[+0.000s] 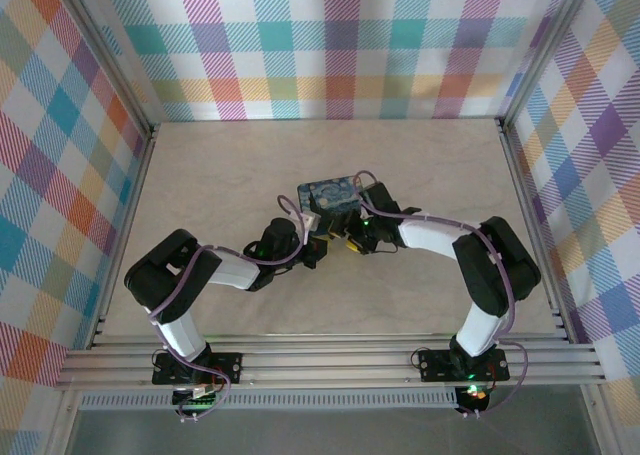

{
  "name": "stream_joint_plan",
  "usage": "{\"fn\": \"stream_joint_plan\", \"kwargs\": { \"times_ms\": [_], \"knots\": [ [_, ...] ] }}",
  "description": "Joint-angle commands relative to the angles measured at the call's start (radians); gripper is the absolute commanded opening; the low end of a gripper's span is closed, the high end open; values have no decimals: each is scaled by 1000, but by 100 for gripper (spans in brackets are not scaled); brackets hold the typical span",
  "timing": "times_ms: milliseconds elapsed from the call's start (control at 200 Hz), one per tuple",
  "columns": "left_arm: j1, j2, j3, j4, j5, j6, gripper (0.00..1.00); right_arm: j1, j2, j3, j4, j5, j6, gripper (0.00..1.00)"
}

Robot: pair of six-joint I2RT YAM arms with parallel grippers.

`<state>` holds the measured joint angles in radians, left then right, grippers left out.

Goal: Unlock a padlock with a key

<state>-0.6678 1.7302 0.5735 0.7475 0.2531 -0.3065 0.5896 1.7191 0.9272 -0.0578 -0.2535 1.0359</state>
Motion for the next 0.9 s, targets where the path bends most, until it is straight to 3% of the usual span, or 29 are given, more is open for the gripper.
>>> {"fn": "stream_joint_plan", "kwargs": {
  "times_ms": [0, 275, 895],
  "knots": [
    [21, 35, -23, 159, 69, -134, 0, 7, -33, -50, 127, -6, 70, 56],
    [63, 80, -19, 206, 159, -190, 0, 10, -32, -104, 243, 12, 110, 52],
    [65, 98, -24, 230, 179, -212, 0, 13, 31, -63, 264, -4, 117, 53]
  ]
}}
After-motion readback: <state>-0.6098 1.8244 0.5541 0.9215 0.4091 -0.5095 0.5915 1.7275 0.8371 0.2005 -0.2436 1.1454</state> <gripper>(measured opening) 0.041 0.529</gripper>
